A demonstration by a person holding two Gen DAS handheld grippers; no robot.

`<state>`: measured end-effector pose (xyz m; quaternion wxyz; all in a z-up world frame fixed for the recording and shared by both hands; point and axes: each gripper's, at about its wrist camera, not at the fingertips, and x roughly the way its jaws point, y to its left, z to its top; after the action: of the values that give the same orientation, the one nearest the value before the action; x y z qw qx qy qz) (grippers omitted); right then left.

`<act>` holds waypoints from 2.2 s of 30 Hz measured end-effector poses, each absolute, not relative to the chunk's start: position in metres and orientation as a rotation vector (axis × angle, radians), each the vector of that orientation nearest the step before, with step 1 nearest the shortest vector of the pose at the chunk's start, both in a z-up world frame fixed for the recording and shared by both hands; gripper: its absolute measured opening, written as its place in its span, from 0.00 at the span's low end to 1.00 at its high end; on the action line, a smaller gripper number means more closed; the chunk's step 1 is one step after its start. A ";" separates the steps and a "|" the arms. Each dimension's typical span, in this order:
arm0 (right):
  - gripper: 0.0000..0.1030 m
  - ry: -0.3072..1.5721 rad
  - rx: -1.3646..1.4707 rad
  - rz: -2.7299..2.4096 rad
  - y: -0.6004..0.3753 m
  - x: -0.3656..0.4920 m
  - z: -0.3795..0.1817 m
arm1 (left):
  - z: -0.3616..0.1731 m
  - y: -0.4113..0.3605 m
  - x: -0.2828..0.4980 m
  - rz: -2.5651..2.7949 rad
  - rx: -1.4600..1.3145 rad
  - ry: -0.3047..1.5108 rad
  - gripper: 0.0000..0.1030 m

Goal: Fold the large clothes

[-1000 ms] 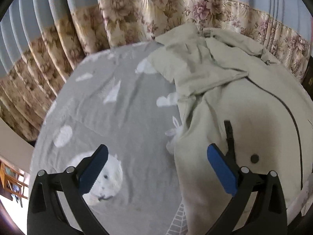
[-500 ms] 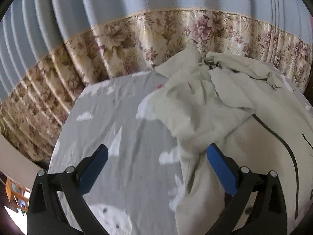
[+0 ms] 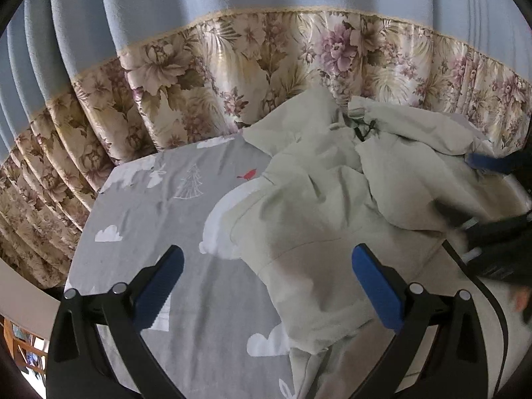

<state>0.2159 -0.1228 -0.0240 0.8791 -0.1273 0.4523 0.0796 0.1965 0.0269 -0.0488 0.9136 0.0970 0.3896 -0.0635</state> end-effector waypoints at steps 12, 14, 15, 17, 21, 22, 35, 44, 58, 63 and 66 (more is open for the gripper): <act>0.42 1.051 0.062 0.102 -0.202 0.255 -0.049 | -0.064 0.021 0.215 -0.135 0.246 0.826 0.99; 0.43 1.061 0.263 0.047 -0.257 0.242 -0.048 | -0.069 0.016 0.221 -0.143 0.258 0.828 0.99; 0.43 1.080 0.329 0.022 -0.276 0.238 -0.052 | -0.072 0.015 0.223 -0.147 0.259 0.832 0.99; 0.52 1.177 0.435 -0.052 -0.324 0.225 -0.070 | -0.081 0.009 0.232 -0.170 0.256 0.861 0.99; 0.59 1.124 0.463 -0.031 -0.364 0.212 -0.043 | -0.094 0.001 0.242 -0.191 0.267 0.896 0.99; 0.62 1.093 0.418 -0.025 -0.367 0.215 -0.030 | -0.095 0.000 0.243 -0.195 0.269 0.897 0.99; 0.81 1.186 -0.318 0.205 -0.266 0.377 -0.073 | -0.082 0.006 0.259 -0.194 0.271 0.891 0.99; 0.06 1.067 -0.396 0.147 -0.286 0.387 -0.045 | -0.075 0.014 0.268 -0.154 0.287 0.886 0.99; 0.06 0.735 -0.310 0.266 -0.246 0.296 0.132 | -0.022 0.053 0.263 -0.084 0.197 0.823 0.99; 0.16 0.842 -0.222 0.309 -0.226 0.267 0.104 | -0.018 0.064 0.249 -0.072 0.187 0.816 0.99; 0.61 1.109 -0.333 0.371 -0.206 0.255 0.002 | -0.027 0.068 0.247 -0.064 0.183 0.846 0.99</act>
<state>0.2549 -0.2058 0.0022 0.8209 -0.1566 0.5207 0.1744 0.2473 0.0677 -0.0270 0.9073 0.0886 0.4098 -0.0311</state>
